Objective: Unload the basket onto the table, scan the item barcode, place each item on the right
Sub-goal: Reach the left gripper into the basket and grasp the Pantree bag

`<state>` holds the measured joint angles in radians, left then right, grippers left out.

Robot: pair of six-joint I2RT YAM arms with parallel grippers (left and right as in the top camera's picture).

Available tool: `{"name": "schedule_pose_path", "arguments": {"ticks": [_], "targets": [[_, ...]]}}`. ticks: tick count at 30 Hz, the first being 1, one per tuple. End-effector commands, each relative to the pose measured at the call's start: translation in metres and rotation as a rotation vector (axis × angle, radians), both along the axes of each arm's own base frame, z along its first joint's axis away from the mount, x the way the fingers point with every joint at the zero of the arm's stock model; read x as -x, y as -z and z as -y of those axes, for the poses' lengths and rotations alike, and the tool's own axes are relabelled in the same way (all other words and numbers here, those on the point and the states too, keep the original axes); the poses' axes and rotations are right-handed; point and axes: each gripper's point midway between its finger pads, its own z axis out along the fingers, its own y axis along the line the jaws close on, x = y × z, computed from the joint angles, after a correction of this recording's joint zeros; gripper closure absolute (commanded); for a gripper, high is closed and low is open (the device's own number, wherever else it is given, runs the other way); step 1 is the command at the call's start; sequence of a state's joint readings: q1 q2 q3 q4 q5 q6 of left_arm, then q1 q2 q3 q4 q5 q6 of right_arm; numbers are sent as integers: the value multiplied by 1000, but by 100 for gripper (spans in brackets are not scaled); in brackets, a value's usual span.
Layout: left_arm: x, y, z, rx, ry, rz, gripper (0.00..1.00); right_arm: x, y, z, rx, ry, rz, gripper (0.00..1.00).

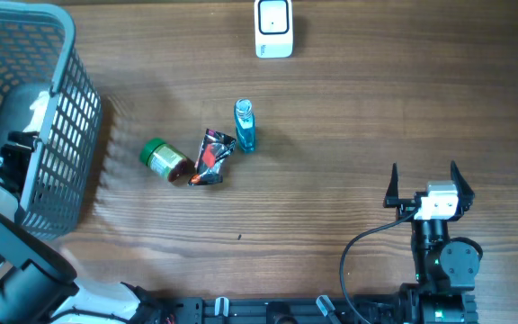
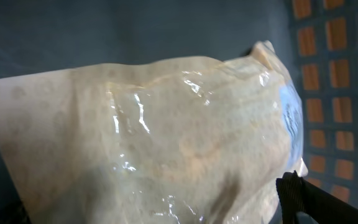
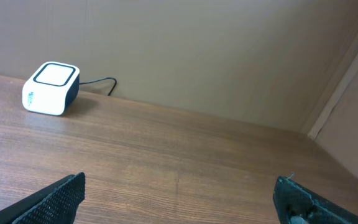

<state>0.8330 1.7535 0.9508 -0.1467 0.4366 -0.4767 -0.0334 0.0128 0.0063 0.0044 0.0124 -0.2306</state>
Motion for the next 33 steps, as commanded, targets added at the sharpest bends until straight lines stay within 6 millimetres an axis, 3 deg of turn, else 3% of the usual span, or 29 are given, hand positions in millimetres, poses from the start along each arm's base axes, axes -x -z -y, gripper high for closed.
{"name": "schedule_pose_path", "arguments": {"ticks": [1,3,4,8,10,11,12,13,18,20,25,33], "targets": [[16,44,34,171,22,-60,0,1,-2,1,6,8,11,0],[15,43,33,167,23,-57,0,1,-2,1,6,8,11,0],[15,43,33,167,22,-57,5,1,-2,1,6,8,11,0],[15,44,33,169,20,-57,46,1,-3,1,6,8,12,0],[15,43,33,174,14,-57,58,1,-2,1,6,8,11,0],[15,42,33,173,14,-55,80,1,-2,1,6,8,11,0],[15,40,32,176,5,-51,93,1,-2,1,6,8,11,0],[13,32,30,180,-17,-35,96,1,-2,1,6,8,11,0],[16,-30,12,44,-76,-9,96,1,-2,1,6,8,11,0],[20,-82,4,-57,-104,31,96,1,-2,1,6,8,11,0],[23,-180,3,-219,-119,177,96,1,-2,1,6,8,11,0],[27,-230,11,-284,-110,261,96,1,-2,1,6,8,11,0]]}}
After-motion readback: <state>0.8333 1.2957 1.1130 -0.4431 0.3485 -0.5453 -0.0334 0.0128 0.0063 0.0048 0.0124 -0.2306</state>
